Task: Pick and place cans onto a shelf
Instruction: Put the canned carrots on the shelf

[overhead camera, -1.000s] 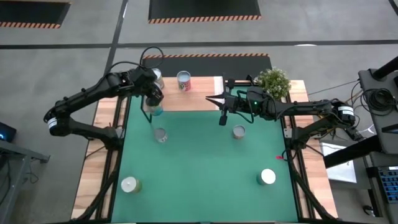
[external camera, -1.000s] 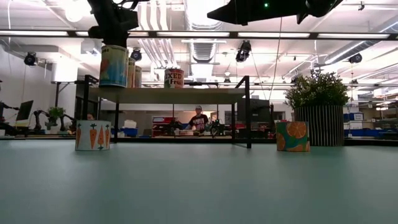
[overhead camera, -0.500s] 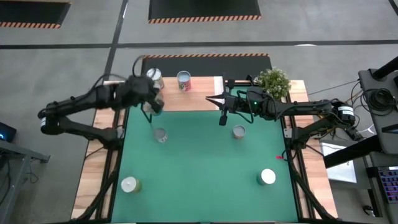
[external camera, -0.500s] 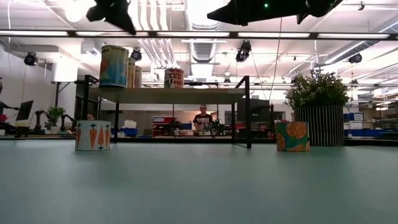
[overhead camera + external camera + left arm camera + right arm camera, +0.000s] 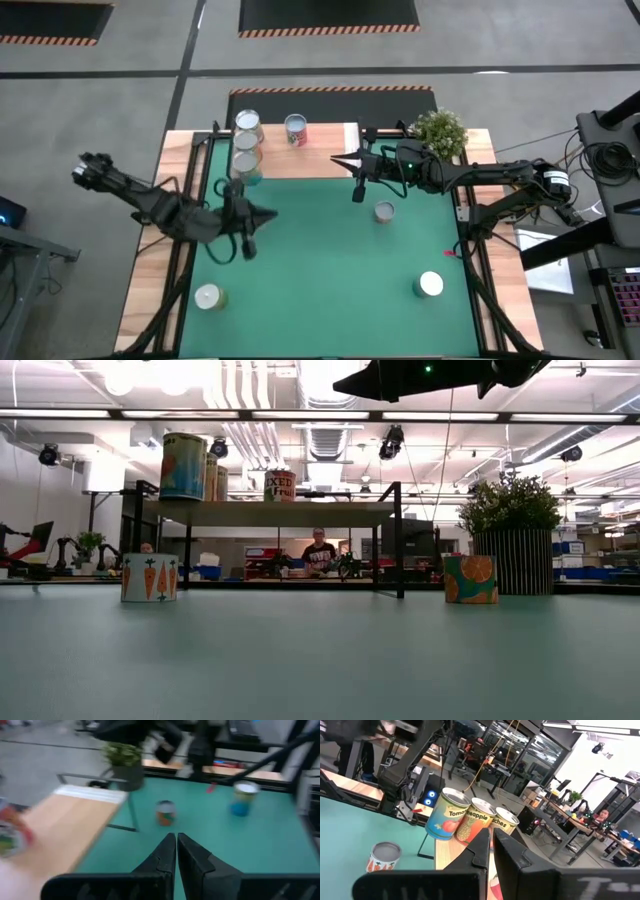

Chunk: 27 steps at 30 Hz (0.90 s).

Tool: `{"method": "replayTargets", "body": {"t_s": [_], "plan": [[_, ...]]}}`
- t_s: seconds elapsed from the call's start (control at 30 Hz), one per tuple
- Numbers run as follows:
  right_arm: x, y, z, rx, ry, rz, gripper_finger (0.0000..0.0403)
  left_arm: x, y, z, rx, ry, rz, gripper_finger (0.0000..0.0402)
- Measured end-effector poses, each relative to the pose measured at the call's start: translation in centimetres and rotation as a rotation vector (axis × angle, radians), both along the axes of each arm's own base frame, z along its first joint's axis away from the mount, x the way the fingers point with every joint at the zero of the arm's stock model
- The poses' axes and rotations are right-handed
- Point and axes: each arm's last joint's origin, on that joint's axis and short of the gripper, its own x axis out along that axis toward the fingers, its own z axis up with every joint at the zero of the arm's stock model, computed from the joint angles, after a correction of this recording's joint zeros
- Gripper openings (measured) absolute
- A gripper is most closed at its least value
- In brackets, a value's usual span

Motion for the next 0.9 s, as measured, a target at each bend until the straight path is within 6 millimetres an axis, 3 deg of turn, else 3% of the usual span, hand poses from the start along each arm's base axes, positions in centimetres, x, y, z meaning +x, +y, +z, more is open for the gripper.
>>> {"method": "replayTargets", "body": {"t_s": [0.33,0.53,0.9], "plan": [[0.0,0.0,0.0,-0.009,0.002,0.000,0.0013,1.0,-3.7,-2.2,-0.061,0.064,-0.071,0.0000],[0.0,0.0,0.1,-0.010,0.001,0.000,0.0013,2.3,-4.6,-4.0,-0.099,0.107,-0.032,0.0000],[0.0,0.0,0.2,-0.039,-0.009,-0.001,0.0013,3.0,-5.3,-5.2,-0.161,0.130,-0.001,0.0000]]}}
